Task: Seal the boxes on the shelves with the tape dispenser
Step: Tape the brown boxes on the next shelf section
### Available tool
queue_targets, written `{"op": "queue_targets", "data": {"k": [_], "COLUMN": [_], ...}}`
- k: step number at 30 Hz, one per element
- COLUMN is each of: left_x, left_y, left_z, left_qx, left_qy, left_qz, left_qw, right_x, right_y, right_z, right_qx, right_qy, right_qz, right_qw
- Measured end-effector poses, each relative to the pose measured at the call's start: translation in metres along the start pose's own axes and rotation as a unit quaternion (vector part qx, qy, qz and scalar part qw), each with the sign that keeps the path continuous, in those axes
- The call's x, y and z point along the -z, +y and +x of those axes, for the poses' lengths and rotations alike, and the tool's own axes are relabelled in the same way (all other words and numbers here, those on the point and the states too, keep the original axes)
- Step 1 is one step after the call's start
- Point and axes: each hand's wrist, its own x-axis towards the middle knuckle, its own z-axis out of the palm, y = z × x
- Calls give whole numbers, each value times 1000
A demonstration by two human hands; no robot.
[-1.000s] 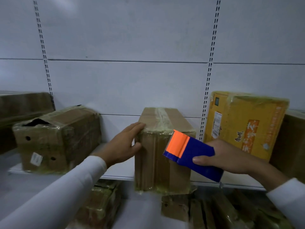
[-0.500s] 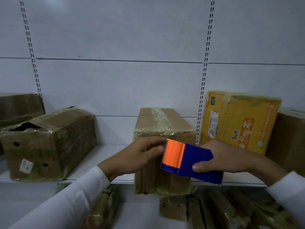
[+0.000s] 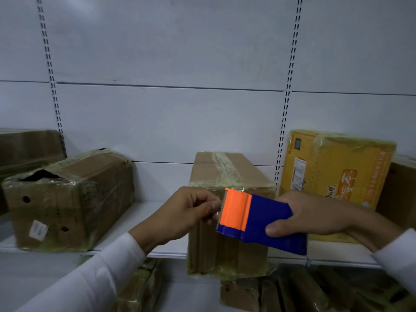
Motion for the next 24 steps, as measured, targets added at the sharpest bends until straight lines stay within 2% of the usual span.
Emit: {"op": "queue_targets", "data": {"k": [5,17,20,24], "left_x": [50,68,62,62], "left_y": [0,-36,-44,-56], "left_z": [-1,9,16,21], "left_qx": [3,113,136,195], "left_qy": [106,138,131,178], "left_qz": [35,25,59,72], "left_qw": [994,984,980,962], "right_x": [38,56,56,56], "right_y": [-6,-31,-30,-28], "right_z": [-8,20,25,27], "right_qx": [-29,-89,-92,-96], "right_qy": [19,19,21,20], "right_qz": [-32,-117,-122,-135], "right_qw": [999,989,988,986]}}
